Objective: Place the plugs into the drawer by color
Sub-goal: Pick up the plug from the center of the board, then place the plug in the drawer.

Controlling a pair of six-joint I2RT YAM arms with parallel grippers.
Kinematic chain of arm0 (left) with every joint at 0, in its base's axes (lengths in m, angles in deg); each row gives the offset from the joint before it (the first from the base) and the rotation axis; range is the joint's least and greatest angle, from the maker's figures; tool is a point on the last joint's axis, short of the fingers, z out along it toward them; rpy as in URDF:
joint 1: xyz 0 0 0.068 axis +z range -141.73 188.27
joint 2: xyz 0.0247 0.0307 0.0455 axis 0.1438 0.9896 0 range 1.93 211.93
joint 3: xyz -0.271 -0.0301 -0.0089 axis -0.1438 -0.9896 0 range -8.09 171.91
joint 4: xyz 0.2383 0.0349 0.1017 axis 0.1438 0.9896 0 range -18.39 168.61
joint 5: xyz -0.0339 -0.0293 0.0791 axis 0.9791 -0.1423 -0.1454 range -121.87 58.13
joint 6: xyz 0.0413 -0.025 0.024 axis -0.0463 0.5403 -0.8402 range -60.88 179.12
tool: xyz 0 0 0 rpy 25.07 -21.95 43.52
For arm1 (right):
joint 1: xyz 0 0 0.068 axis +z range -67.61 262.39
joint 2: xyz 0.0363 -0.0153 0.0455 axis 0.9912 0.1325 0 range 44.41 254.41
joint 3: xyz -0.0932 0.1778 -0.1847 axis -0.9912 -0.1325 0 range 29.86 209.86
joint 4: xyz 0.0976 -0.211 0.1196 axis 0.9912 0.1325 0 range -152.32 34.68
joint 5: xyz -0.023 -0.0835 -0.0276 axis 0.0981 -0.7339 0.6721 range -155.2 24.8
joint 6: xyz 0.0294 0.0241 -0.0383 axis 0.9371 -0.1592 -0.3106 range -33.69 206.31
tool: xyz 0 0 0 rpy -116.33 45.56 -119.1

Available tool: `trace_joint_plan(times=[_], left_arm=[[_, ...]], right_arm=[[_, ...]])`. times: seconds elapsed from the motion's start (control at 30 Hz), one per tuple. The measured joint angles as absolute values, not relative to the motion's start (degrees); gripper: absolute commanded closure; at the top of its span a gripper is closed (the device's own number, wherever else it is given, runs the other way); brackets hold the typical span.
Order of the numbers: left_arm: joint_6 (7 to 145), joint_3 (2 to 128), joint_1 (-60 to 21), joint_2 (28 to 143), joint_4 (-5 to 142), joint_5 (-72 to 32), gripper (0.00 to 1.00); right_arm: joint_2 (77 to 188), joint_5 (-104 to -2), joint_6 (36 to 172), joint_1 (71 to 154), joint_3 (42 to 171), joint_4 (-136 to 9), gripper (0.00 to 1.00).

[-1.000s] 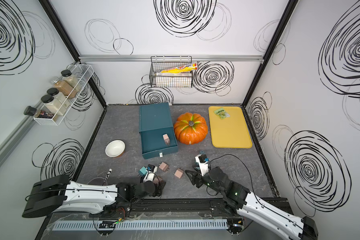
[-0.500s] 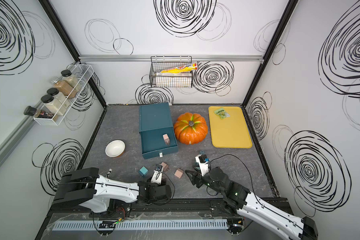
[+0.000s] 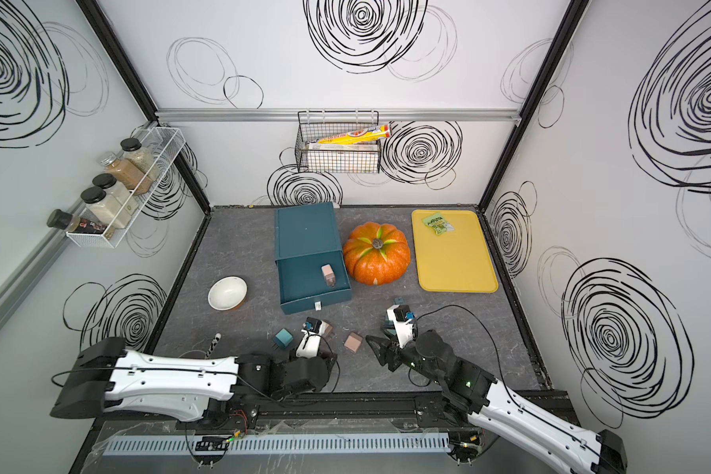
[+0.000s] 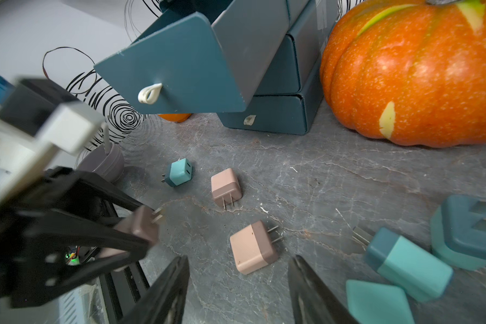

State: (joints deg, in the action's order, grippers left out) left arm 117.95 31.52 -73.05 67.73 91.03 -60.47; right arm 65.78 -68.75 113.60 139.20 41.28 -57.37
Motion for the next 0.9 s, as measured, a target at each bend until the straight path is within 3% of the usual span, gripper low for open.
trace_joint_plan(times=[0.23,0.33,0.5,0.63,0.9], left_arm=[[113.88,52.4,-73.01,67.16,100.8,-62.62,0.88],[112.88,58.1,-71.33,68.15,104.94,-65.13,0.86],[110.38,59.89,-59.61,68.74,110.31,-65.52,0.88],[107.63,58.54,-51.3,67.84,112.13,-65.35,0.88],[103.56,59.24,-44.53,70.42,113.77,-62.77,0.88]], right_arm=[[80.97,-76.53,115.11,139.2,61.48,-51.38,0.38],[88.57,-79.81,113.82,138.33,68.23,-50.9,0.44],[100.55,-80.14,111.79,134.53,75.4,-49.09,0.47],[103.13,-76.69,109.84,129.26,75.03,-49.04,0.47],[109.71,-64.34,104.18,126.72,75.64,-52.3,0.53]])
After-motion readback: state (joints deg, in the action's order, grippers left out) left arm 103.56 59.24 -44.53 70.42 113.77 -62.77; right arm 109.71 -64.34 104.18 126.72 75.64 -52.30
